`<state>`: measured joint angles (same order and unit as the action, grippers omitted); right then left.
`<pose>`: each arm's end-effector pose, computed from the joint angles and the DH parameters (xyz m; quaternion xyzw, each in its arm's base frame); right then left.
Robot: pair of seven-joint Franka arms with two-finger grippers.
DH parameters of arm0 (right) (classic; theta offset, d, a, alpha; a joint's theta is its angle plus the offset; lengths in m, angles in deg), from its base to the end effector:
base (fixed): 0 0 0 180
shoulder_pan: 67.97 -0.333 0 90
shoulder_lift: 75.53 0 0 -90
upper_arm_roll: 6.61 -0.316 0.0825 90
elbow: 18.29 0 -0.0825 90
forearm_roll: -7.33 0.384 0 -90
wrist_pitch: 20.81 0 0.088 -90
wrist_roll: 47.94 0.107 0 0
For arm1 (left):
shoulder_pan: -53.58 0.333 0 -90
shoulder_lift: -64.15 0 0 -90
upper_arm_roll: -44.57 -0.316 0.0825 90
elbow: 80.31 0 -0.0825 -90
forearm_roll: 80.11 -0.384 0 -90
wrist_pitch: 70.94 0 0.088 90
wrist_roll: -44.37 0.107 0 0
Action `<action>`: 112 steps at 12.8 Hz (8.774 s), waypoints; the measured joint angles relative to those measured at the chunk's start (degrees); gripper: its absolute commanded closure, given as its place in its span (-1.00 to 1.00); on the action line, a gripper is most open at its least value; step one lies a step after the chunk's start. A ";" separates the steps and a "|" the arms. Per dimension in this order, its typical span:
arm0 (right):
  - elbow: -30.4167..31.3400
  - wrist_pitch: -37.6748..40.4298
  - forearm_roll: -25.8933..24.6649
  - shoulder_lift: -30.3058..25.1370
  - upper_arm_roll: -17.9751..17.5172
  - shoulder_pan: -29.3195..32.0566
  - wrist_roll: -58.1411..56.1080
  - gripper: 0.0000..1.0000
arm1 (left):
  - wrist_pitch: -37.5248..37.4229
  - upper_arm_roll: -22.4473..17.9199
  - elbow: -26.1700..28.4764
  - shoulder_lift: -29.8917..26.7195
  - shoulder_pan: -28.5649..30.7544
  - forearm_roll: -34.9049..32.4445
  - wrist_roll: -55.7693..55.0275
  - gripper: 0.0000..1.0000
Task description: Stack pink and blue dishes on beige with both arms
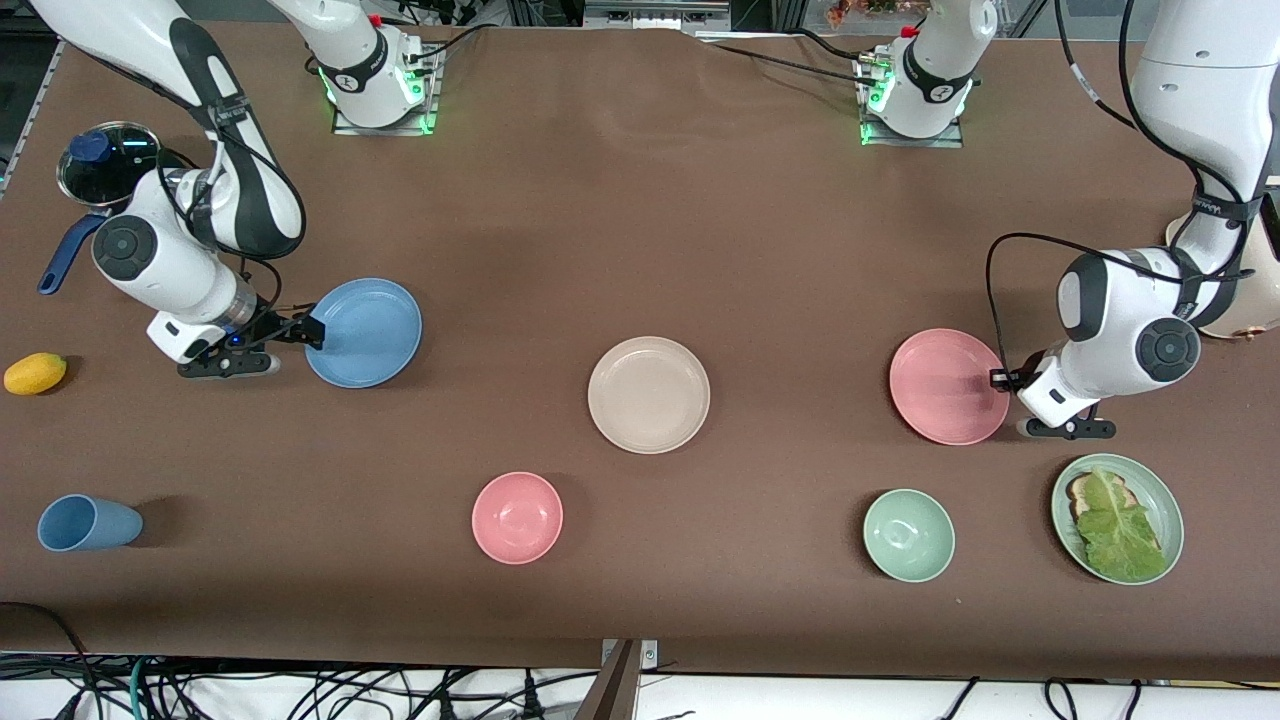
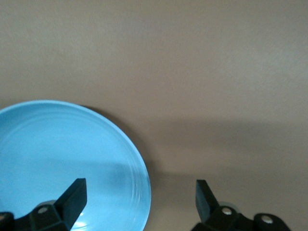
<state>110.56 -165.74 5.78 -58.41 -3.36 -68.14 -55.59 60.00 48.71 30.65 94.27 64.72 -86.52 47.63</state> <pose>0.5404 -0.0292 0.2303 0.9985 0.0522 -0.0104 0.0151 0.5985 0.0771 0.1979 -0.9960 0.0044 0.0885 0.0125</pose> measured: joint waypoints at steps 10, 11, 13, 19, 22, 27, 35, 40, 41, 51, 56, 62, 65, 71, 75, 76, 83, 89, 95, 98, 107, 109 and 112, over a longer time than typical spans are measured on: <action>2.20 -5.54 0.00 4.11 0.04 1.44 -0.09 -0.62 | -25.25 14.51 -14.25 -2.36 -0.24 4.85 -19.47 1.00; 2.20 -5.54 0.00 4.11 0.03 1.44 -0.09 -0.51 | -25.31 16.57 -14.46 -2.61 -0.32 6.08 -22.50 1.00; 2.20 -5.54 0.00 4.11 0.03 1.44 -0.08 -0.25 | -25.10 20.52 -15.46 -2.54 -1.43 6.74 -29.06 1.00; 2.19 -5.07 0.06 4.07 -0.05 1.44 -0.08 1.00 | -15.87 21.40 -18.75 3.78 -15.51 6.80 -40.82 1.00; 1.91 -3.86 0.11 2.70 -0.22 1.44 -0.12 1.00 | -8.97 20.27 -20.66 8.04 -20.69 6.75 -45.18 1.00; -4.62 8.22 0.67 0.28 -0.39 1.43 -0.13 1.00 | -5.36 16.22 -24.26 12.42 -27.02 6.74 -48.68 0.86; -30.13 31.40 7.55 2.05 -0.99 -0.26 -5.43 1.00 | -5.26 12.59 -27.34 13.23 -27.23 3.85 -49.92 -1.00; -35.46 33.43 7.76 3.27 -1.31 -9.62 6.35 1.00 | -14.06 8.78 -28.35 10.89 -24.66 3.43 -49.99 -1.00; -36.09 33.50 7.79 3.67 -1.38 -12.00 10.05 1.00 | -16.23 8.65 -28.35 10.36 -23.35 1.86 -49.83 -1.00; -40.08 20.97 7.87 15.71 -1.66 -35.44 46.99 1.00 | -26.25 8.62 -28.48 4.57 -9.07 -1.27 -20.13 -1.00; -45.01 19.02 7.87 19.52 -0.95 -36.25 49.46 1.00 | -29.24 5.82 -26.72 -2.26 -4.45 2.05 -2.65 -1.00; -47.22 18.20 7.87 23.32 -1.01 -37.06 50.31 1.00 | -31.88 -2.65 -17.19 -20.21 -8.48 7.92 -1.81 -1.00; -47.22 18.18 7.87 23.89 -1.01 -37.32 50.40 1.00 | -37.03 -3.41 -16.34 -26.03 -8.82 7.92 -1.81 -1.00; -47.22 18.10 7.87 24.53 -1.01 -37.47 50.42 1.00 | -37.51 -3.23 -16.35 -27.35 -9.01 7.62 -1.78 -1.00; -47.23 17.52 7.87 24.55 -1.01 -37.49 50.44 0.72 | -37.82 -3.20 -16.48 -28.89 -9.03 7.59 -1.78 -1.00; -47.23 17.45 7.87 24.55 -1.01 -37.49 50.45 0.61 | -38.89 -3.19 -16.48 -29.60 -9.03 7.59 -1.78 -1.00; -47.39 17.19 7.87 24.54 -0.98 -37.49 50.45 0.14 | -40.85 -2.63 -16.43 -31.64 -9.04 7.59 -1.83 -1.00; -50.21 23.59 7.64 21.70 0.56 -33.61 46.98 -0.98 | -40.89 -2.65 -16.43 -31.66 -9.03 7.59 -1.92 -1.00; -50.41 35.09 7.57 15.58 13.32 -32.81 33.15 -1.00 | -40.89 -2.72 -16.41 -31.67 -8.91 7.59 -1.94 -1.00; -50.49 42.81 7.61 11.65 17.17 -32.48 27.95 -1.00 | -40.89 -2.72 -16.38 -31.68 -8.89 7.59 -1.95 -1.00; -47.10 56.20 3.82 -6.10 -2.21 -8.44 16.72 -1.00 | -40.89 -2.76 -16.35 -31.70 -8.77 7.59 -1.97 -1.00; -43.20 55.96 3.10 -9.83 -9.13 -0.91 15.62 -1.00 | -40.89 -2.80 -16.33 -31.70 -8.67 7.59 -1.96 -1.00; -36.45 54.65 2.95 -16.11 -10.87 0.99 15.13 -1.00 | -40.89 -2.79 -16.28 -31.69 -8.66 7.59 -1.96 -1.00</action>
<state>74.10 -111.09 8.73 -74.53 -14.22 -67.14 -40.46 19.11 45.92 14.37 62.58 56.06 -78.94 45.67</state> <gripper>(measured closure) 0.000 0.000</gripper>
